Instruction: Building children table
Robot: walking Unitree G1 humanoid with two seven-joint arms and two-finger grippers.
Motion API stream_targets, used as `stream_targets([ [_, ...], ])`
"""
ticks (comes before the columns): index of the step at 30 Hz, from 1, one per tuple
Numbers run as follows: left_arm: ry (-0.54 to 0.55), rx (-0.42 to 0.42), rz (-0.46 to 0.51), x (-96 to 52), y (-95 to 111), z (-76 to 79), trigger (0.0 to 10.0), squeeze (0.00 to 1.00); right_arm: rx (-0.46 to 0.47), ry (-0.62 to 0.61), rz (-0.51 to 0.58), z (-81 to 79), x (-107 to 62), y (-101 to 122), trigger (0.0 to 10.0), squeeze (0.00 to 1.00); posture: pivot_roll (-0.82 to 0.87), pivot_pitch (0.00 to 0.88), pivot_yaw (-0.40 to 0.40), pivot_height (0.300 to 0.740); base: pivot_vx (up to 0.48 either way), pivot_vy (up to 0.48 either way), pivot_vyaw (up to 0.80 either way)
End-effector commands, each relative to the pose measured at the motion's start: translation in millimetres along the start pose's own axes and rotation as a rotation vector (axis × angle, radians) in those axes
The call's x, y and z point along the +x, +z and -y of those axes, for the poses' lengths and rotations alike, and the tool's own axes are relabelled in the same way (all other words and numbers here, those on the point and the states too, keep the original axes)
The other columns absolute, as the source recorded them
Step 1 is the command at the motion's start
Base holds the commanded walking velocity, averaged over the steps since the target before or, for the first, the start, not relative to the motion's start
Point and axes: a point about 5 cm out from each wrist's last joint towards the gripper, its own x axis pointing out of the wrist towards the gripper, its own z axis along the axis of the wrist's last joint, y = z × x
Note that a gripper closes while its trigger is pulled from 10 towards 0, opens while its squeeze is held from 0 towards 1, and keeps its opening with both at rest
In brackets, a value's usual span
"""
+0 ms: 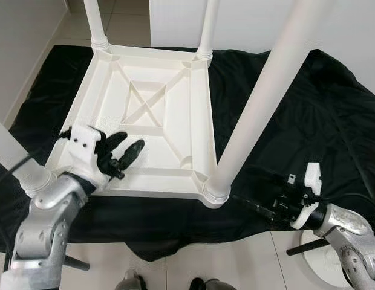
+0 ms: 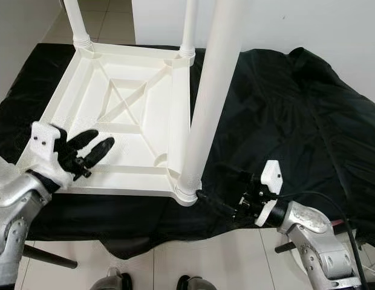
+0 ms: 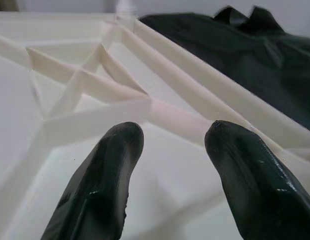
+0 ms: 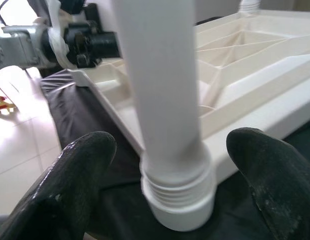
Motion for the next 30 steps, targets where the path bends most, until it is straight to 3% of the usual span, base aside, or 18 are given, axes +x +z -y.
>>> stream_targets([
  [1,0.009,0.019,-0.026,-1.6,-2.0,7.2,10.0,0.0,0.017,0.027,0.008,-1.9,4.5,0.9,10.0,0.0,0.04,0.154,-0.082,0.74,0.0,0.0,0.0],
  [4,0.001,0.024,-0.036,-3.3,-3.7,10.6,10.0,0.0,0.016,0.029,0.016,-1.8,9.6,0.1,10.0,0.0,0.05,0.153,-0.086,0.74,0.0,0.0,0.0],
  [7,-0.079,-0.072,-0.043,-9.4,-6.0,25.9,10.0,0.0,0.026,-0.01,0.032,2.1,29.4,-5.5,10.0,0.0,0.06,0.146,-0.093,0.74,0.0,0.0,0.0],
  [12,-0.147,-0.109,-0.055,-10.1,-8.6,36.9,10.0,0.0,0.04,-0.052,0.057,5.7,42.0,-7.5,10.0,0.0,0.06,0.143,-0.093,0.74,0.0,0.0,0.0],
  [14,-0.203,-0.122,-0.076,-5.9,-14.2,51.7,10.0,0.0,0.042,-0.109,0.078,11.4,51.9,-8.7,10.0,0.0,0.06,0.143,-0.093,0.74,0.0,0.0,0.0],
  [16,-0.203,-0.122,-0.076,-5.9,-14.2,51.7,10.0,0.0,0.042,-0.109,0.078,11.4,51.9,-8.7,10.0,0.0,0.06,0.143,-0.093,0.74,0.0,0.0,0.0],
  [18,-0.228,-0.131,-0.08,-3.8,-16.0,59.0,10.0,0.0,0.038,-0.148,0.082,16.3,54.0,-9.2,10.0,0.0,0.05,0.132,-0.09,0.74,0.0,0.0,0.0],
  [19,-0.25,-0.139,-0.071,1.0,-15.3,69.4,10.0,0.0,0.043,-0.221,0.087,26.3,54.1,-8.7,10.0,0.0,0.05,0.125,-0.091,0.74,0.0,0.0,0.0],
  [23,-0.263,-0.143,-0.061,4.0,-14.2,76.0,10.0,0.0,0.048,-0.27,0.091,33.0,53.7,-8.2,10.0,0.0,0.05,0.125,-0.091,0.74,0.0,0.0,0.0],
  [24,-0.305,-0.148,-0.043,11.1,-12.7,88.4,10.0,0.0,0.045,-0.341,0.087,42.7,50.2,-9.1,10.0,0.0,0.04,0.114,-0.092,0.74,0.0,0.0,0.0],
  [26,-0.328,-0.153,-0.026,17.7,-10.5,97.2,10.0,0.0,0.045,-0.391,0.08,49.2,46.6,-10.6,10.0,0.0,0.04,0.11,-0.093,0.74,0.0,0.0,0.0],
  [30,-0.334,-0.162,-0.01,23.8,-7.8,101.5,10.0,0.0,0.04,-0.425,0.073,53.5,43.1,-11.8,10.0,0.0,0.04,0.108,-0.093,0.74,0.0,0.0,0.0],
])
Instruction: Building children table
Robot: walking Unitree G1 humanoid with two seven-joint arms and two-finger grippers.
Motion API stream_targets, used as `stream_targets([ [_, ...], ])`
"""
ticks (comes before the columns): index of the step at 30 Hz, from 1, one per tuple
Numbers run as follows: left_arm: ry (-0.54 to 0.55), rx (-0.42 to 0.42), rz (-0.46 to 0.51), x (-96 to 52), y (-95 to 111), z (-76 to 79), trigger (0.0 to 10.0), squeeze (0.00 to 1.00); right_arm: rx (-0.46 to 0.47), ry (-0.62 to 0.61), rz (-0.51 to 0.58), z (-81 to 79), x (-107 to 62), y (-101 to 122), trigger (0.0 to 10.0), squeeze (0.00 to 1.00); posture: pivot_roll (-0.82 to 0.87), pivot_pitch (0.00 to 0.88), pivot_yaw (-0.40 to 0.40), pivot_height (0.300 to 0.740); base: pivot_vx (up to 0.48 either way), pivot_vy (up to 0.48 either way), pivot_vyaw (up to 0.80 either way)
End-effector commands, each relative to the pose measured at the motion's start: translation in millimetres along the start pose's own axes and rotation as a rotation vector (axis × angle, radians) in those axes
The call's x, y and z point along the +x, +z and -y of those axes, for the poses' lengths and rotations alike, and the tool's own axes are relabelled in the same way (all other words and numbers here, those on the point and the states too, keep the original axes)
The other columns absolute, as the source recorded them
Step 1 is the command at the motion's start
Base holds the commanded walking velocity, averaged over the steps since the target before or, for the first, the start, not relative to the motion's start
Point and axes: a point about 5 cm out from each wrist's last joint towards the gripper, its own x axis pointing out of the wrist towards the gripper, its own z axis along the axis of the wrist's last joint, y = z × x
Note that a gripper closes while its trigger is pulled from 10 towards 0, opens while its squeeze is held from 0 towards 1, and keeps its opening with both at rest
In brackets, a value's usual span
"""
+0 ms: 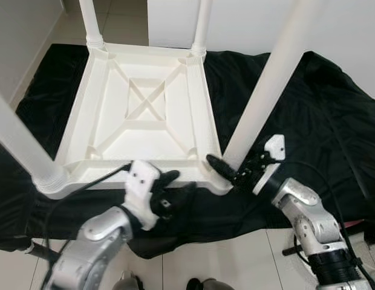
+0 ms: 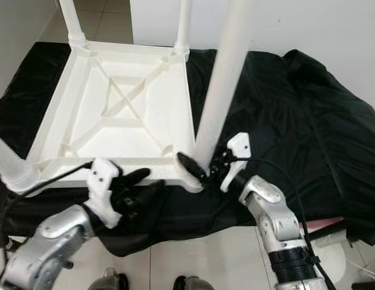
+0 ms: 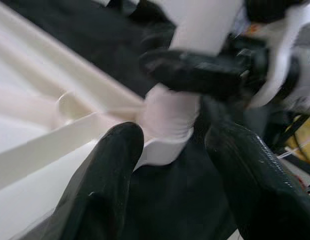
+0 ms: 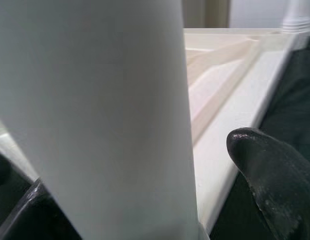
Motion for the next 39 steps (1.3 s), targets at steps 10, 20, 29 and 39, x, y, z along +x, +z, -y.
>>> stream_targets([
  [10,0.055,-0.026,0.02,16.3,4.6,-7.8,10.0,0.0,-0.03,-0.148,-0.04,23.2,-12.9,-11.1,10.0,0.0,0.02,0.093,-0.096,0.74,0.0,0.0,0.0],
  [20,-0.017,-0.055,-0.07,32.8,-7.7,0.3,10.0,0.0,-0.074,-0.172,-0.078,34.7,-14.4,-20.4,0.0,0.0,0.01,0.087,-0.102,0.74,0.0,0.0,0.0],
  [29,0.005,-0.024,-0.074,37.6,-6.5,-2.0,10.0,0.0,-0.063,-0.241,-0.094,35.2,-16.8,-30.0,10.0,0.0,0.02,0.093,-0.105,0.74,0.0,0.0,0.0],
  [39,0.078,0.007,-0.094,39.9,-10.5,-8.7,10.0,0.0,0.073,-0.688,-0.079,26.6,-24.7,-44.5,10.0,0.0,0.01,0.107,-0.102,0.74,0.0,0.0,0.0],
])
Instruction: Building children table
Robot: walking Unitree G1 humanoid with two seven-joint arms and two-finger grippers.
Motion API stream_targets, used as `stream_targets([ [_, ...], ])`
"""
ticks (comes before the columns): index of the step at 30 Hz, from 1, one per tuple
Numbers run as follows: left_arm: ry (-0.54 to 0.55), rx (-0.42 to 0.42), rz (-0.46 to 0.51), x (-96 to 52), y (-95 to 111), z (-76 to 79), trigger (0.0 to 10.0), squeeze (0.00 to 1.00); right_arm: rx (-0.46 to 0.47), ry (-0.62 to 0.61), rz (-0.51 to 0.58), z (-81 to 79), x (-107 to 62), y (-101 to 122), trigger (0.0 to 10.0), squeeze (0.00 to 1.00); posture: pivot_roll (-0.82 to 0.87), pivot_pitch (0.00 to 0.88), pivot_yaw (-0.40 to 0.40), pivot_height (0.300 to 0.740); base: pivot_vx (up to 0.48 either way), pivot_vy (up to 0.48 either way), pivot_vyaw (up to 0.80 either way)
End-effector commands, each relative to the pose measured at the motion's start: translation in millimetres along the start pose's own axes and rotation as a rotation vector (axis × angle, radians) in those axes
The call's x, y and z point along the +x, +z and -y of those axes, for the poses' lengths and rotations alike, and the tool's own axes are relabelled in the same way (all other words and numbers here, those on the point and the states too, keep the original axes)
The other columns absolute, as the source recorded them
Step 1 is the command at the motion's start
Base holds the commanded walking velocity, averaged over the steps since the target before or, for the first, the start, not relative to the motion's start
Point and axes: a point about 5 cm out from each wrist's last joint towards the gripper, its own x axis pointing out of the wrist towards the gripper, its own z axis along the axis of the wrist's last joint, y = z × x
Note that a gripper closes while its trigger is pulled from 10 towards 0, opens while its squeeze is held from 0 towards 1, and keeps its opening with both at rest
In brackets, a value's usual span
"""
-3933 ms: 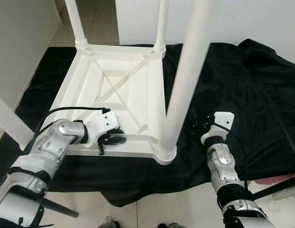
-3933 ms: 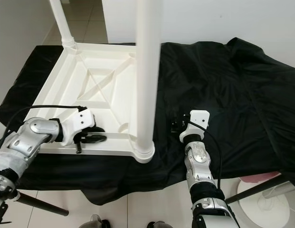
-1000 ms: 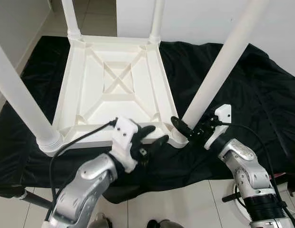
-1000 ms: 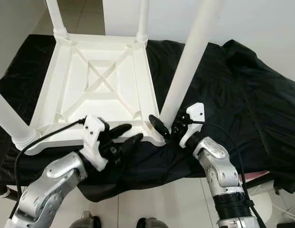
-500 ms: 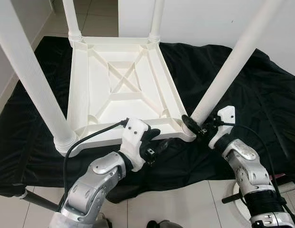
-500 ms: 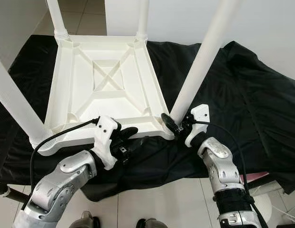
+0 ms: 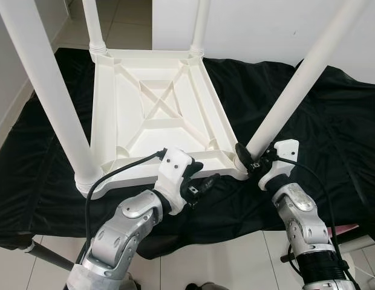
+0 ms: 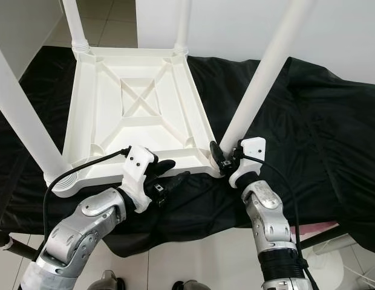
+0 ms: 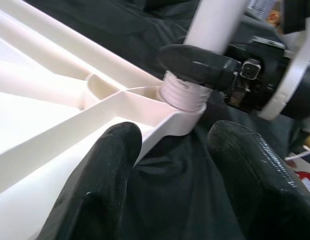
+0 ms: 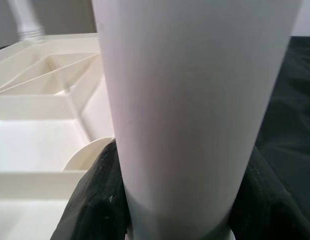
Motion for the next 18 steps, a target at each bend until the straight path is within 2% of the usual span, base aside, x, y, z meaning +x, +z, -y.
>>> stream_targets([
  [1,0.019,0.019,-0.014,2.4,-3.0,-0.7,10.0,0.0,0.046,-0.186,-0.094,18.2,-11.5,-18.5,10.0,0.0,0.01,0.107,-0.102,0.74,0.0,0.0,0.0],
  [6,0.074,0.032,0.009,6.1,-2.2,-7.2,10.0,0.0,0.019,-0.399,-0.078,4.3,-23.0,-24.6,10.0,0.0,0.0,0.114,-0.093,0.74,0.0,0.0,0.0],
  [9,0.125,0.016,0.038,7.8,0.6,-12.3,10.0,0.0,0.027,-0.462,-0.092,-5.6,-30.8,-28.6,10.0,0.0,0.01,0.115,-0.088,0.74,0.0,0.0,0.0],
  [12,0.132,0.008,0.052,7.3,1.5,-12.4,10.0,0.0,0.033,-0.413,-0.089,-15.4,-30.1,-27.7,10.0,0.0,0.0,0.117,-0.078,0.74,0.0,0.0,0.0],
  [14,0.129,0.01,0.056,6.9,1.9,-11.9,10.0,0.0,0.026,-0.411,-0.084,-15.8,-30.1,-26.3,10.0,0.0,0.0,0.117,-0.078,0.74,0.0,0.0,0.0],
  [18,0.112,0.066,0.058,7.5,2.5,-9.0,10.0,0.0,-0.054,-0.378,-0.009,-13.4,-25.8,-12.2,10.0,0.0,0.01,0.125,-0.073,0.74,0.0,0.0,0.0],
])
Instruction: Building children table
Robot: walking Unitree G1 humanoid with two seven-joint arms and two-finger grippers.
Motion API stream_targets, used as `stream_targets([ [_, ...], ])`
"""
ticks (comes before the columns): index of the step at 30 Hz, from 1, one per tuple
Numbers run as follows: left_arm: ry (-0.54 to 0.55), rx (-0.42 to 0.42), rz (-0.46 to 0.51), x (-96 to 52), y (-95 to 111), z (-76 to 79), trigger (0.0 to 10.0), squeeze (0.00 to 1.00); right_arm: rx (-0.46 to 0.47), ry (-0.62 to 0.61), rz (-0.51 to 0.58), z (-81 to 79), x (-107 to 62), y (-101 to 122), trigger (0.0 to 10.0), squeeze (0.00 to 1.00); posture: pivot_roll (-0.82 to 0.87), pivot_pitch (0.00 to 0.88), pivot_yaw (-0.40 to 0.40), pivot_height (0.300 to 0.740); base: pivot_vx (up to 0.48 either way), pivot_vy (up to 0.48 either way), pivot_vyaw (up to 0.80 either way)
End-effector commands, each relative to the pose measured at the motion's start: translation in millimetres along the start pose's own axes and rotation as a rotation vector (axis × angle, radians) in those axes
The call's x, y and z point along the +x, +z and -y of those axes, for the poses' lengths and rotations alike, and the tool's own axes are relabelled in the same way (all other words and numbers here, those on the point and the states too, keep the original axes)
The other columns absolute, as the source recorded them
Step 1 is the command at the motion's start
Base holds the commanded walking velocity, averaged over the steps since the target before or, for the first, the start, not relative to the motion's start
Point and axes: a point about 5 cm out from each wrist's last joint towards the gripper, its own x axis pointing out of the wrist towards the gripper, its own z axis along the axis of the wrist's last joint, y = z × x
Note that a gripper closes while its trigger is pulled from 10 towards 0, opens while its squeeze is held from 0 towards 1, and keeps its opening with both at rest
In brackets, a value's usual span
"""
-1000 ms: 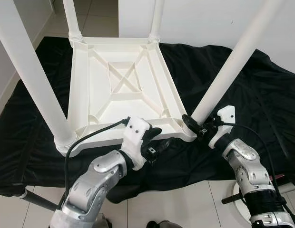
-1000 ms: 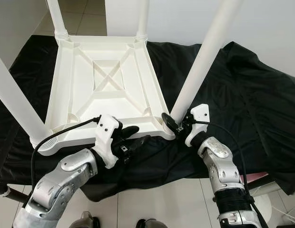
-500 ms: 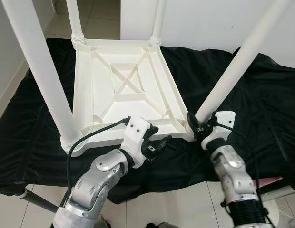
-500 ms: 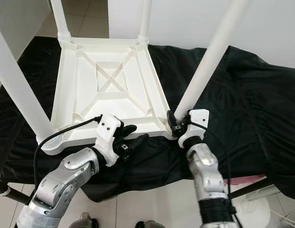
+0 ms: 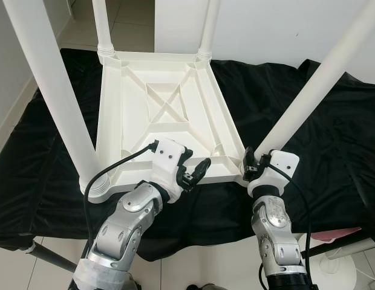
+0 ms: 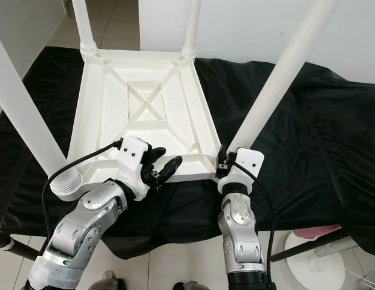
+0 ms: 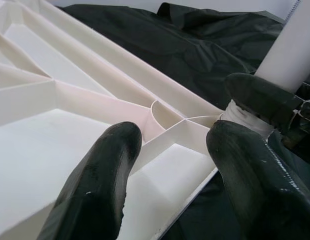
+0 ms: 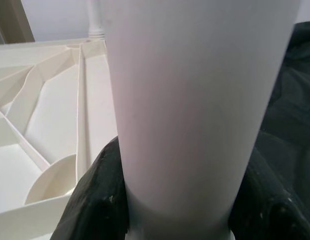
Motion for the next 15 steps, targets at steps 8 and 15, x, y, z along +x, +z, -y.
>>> stream_targets([
  [8,-0.025,0.053,-0.004,-1.5,-5.1,5.0,10.0,0.0,-0.024,0.081,0.008,9.0,0.3,-1.5,10.0,1.0,0.01,0.13,-0.074,0.74,0.0,0.0,0.0],
  [15,-0.025,0.064,0.004,-1.8,-4.3,5.3,10.0,0.0,-0.035,0.216,0.042,13.7,7.7,5.4,10.0,1.0,0.02,0.13,-0.078,0.74,0.0,0.0,0.0],
])
